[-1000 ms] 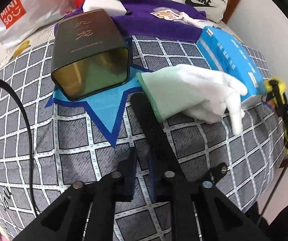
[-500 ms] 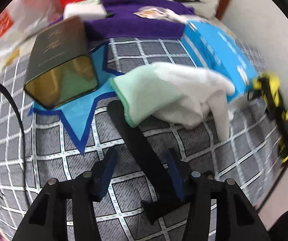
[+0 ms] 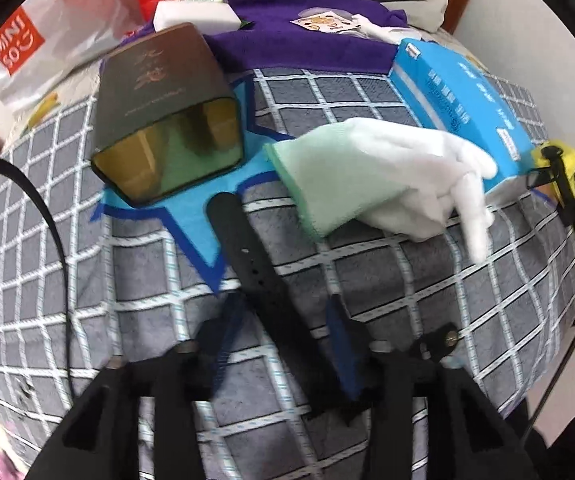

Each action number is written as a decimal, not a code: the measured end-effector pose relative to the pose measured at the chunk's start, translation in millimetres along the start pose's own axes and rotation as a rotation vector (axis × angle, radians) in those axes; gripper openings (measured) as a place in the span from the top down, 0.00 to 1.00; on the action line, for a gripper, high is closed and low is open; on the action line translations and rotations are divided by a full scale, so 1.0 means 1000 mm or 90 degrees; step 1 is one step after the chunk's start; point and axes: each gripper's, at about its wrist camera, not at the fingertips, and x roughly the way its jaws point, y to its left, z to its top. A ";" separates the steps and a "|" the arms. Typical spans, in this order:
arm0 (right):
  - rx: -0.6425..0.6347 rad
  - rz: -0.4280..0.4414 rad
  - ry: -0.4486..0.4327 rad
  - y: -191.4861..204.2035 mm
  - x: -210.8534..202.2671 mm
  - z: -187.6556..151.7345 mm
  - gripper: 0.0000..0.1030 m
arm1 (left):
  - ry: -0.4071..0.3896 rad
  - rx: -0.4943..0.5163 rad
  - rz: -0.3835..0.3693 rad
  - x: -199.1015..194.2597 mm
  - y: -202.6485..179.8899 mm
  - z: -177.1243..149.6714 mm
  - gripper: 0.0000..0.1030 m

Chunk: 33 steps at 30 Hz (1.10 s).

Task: Organize soft objects
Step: 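Grasp the black strap with the left tool while the right tool holds the yellow pouch, then carry the black strap and yellow pouch over the purple towel with both tools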

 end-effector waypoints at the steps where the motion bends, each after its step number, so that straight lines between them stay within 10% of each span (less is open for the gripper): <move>1: -0.001 0.001 0.000 0.000 0.000 0.000 0.35 | -0.002 -0.003 -0.003 0.001 -0.002 0.000 0.51; 5: -0.009 0.002 0.001 0.002 -0.001 0.000 0.35 | -0.026 0.013 0.027 0.004 -0.011 0.002 0.79; 18: -0.020 0.006 0.001 0.003 0.000 0.000 0.35 | -0.023 0.006 -0.013 0.002 0.001 0.005 0.63; 21: -0.023 0.006 0.001 0.005 0.000 -0.001 0.35 | -0.041 0.032 0.022 0.005 -0.007 0.009 0.81; 33: -0.042 0.008 -0.021 0.014 -0.013 0.004 0.35 | -0.064 0.002 -0.032 -0.020 0.013 0.008 0.81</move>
